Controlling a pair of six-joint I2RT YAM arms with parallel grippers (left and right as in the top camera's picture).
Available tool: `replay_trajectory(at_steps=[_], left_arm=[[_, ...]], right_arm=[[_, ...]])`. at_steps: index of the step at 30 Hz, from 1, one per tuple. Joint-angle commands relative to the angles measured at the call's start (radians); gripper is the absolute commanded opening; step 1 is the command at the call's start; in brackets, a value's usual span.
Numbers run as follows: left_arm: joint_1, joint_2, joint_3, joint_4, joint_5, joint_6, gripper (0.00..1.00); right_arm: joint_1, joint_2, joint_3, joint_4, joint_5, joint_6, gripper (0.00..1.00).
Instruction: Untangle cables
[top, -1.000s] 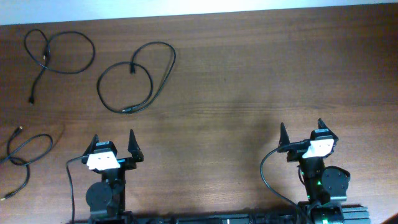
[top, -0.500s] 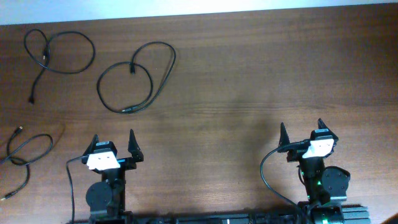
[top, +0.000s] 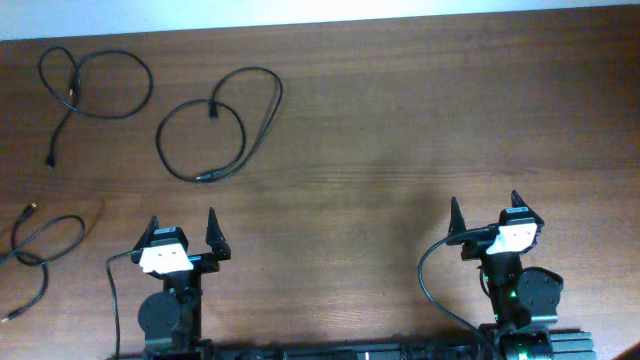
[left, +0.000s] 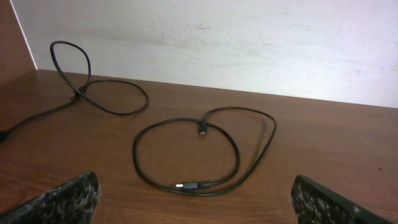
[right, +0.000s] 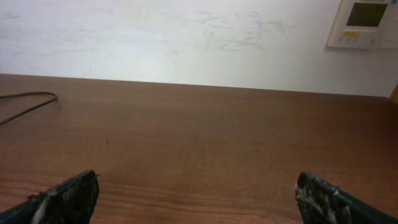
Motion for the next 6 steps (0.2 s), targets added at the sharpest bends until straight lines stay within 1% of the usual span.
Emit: replay_trajectory(at_steps=[1,6], left_arm=[[-0.003,-0.005,-0.006,0.002,-0.007,-0.013,0.99],[-0.003,-0.005,-0.006,0.002,-0.007,-0.013,0.99]], right_arm=[[0.008,-0.008,-0.008,-0.002,0.02,-0.006,0.99],[0.008,-0.008,-0.008,-0.002,0.02,-0.006,0.99]])
